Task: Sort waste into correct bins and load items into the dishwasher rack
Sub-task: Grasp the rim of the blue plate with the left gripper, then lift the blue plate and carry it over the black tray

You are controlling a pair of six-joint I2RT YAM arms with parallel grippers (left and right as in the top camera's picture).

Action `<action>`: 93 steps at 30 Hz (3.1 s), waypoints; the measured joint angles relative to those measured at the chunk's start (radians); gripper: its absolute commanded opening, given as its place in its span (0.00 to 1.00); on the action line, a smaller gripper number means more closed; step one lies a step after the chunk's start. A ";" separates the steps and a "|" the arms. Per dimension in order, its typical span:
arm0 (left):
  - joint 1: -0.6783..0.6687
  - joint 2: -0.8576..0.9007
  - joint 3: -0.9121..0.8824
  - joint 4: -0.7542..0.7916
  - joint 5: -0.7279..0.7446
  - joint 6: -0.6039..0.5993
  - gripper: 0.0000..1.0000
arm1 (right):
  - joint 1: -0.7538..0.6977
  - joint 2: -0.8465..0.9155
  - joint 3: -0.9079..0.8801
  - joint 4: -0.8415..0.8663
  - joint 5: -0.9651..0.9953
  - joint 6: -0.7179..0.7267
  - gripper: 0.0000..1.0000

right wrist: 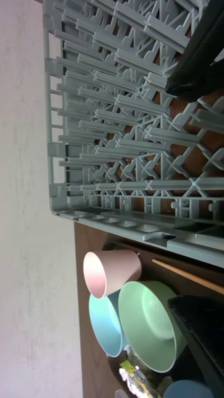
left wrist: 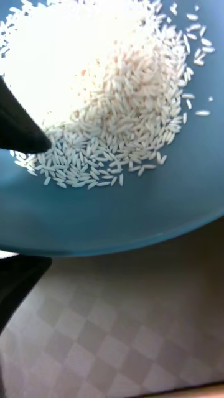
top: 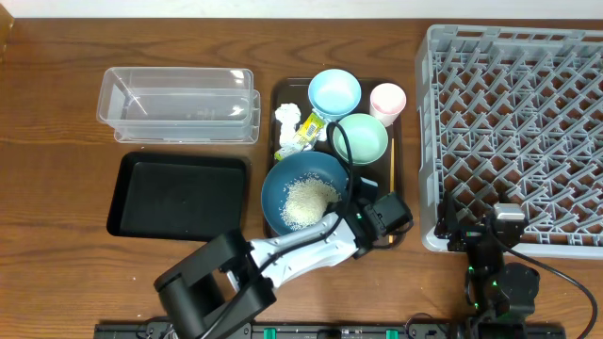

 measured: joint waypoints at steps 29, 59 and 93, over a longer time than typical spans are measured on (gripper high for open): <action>-0.002 -0.036 0.000 -0.056 -0.007 0.020 0.07 | 0.000 0.000 0.000 0.000 0.000 0.000 0.99; 0.288 -0.435 0.000 -0.173 -0.002 0.080 0.06 | 0.000 0.000 0.000 0.000 0.000 0.000 0.99; 1.027 -0.435 0.000 -0.079 0.798 0.164 0.06 | 0.000 0.000 0.000 0.000 0.000 0.000 0.99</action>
